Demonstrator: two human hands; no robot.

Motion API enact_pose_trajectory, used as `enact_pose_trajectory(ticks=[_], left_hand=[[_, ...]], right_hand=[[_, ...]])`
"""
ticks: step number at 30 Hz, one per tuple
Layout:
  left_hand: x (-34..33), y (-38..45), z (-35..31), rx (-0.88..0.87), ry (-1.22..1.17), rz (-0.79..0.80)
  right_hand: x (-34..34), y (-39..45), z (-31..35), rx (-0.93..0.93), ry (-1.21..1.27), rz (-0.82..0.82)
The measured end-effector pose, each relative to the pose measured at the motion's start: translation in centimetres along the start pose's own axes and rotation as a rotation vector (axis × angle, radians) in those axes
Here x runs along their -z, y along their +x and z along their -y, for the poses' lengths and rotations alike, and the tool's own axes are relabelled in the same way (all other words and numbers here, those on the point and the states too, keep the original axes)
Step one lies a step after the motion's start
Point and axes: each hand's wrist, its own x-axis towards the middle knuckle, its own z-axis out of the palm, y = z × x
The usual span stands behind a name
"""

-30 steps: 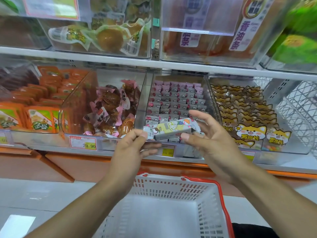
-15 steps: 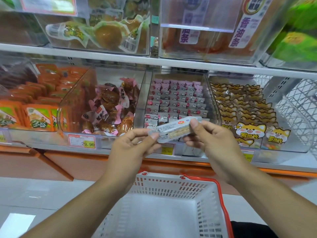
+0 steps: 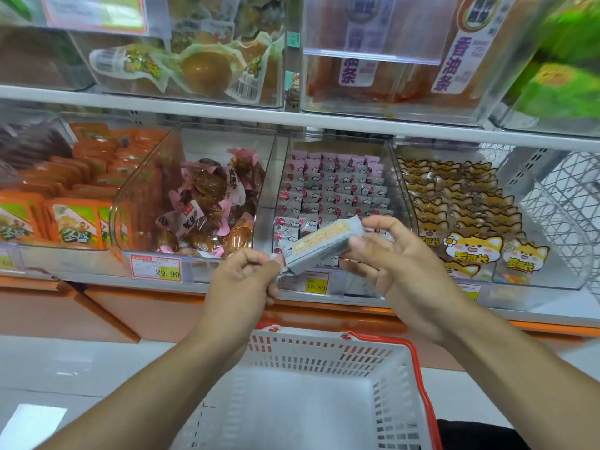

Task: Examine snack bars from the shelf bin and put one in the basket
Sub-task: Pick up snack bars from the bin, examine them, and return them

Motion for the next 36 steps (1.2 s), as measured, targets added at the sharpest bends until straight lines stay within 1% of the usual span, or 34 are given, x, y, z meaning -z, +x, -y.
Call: enact_pose_trajectory(ticks=[2, 4, 8, 10, 12, 13, 16, 19, 20, 22, 25, 27, 28, 31, 32, 36], left_hand=[[0.0, 0.1, 0.1, 0.017, 0.038, 0.008], [0.0, 0.1, 0.1, 0.029, 0.042, 0.014], [-0.3, 0.1, 0.0, 0.027, 0.055, 0.005], [-0.5, 0.0, -0.2, 0.005, 0.055, 0.013], [-0.7, -0.3, -0.5, -0.055, 0.087, 0.030], [-0.7, -0.5, -0.5, -0.105, 0.142, 0.042], [-0.9, -0.9, 0.1, -0.238, 0.362, 0.122], [-1.0, -1.1, 1.1, -0.268, 0.660, 0.206], [-1.0, -1.2, 1.4, -0.272, 0.760, 0.216], [-1.0, -1.2, 1.6, -0.277, 0.888, 0.208], [-0.8, -0.9, 1.7, -0.286, 0.968, 0.169], [-0.7, -0.7, 1.6, -0.281, 0.987, 0.166], [-0.6, -0.7, 1.5, -0.282, 0.994, 0.167], [-0.5, -0.6, 1.3, -0.302, 1.033, 0.159], [-0.4, -0.6, 1.3, -0.310, 1.041, 0.156], [-0.2, -0.7, 1.3, -0.318, 1.045, 0.151]], right_hand=[[0.2, -0.1, 0.1, 0.033, -0.146, 0.089], [0.2, -0.2, 0.1, 0.086, -0.292, 0.132], [-0.2, -0.2, 0.3, 0.215, -0.467, 0.094], [-0.5, 0.2, 0.5, 0.282, -0.518, 0.038], [-0.6, 0.8, 0.6, 0.314, -0.474, -0.056], [-0.6, 1.1, 0.6, 0.328, -0.445, -0.116], [-0.9, 2.3, 0.6, 0.407, -0.464, -0.274], [-1.4, 3.1, 0.4, 0.506, -0.643, -0.322], [-1.5, 3.4, 0.2, 0.507, -0.693, -0.324], [-1.6, 3.9, -0.2, 0.483, -0.792, -0.318], [-1.5, 4.6, -0.8, 0.483, -0.909, -0.285], [-1.4, 5.0, -1.1, 0.492, -1.020, -0.217], [-1.3, 5.3, -1.3, 0.488, -1.122, -0.168], [-1.5, 5.9, -2.0, 0.425, -1.564, -0.037], [-1.6, 6.1, -2.2, 0.409, -1.627, -0.022], [-2.4, 6.4, -2.4, 0.498, -1.540, -0.123]])
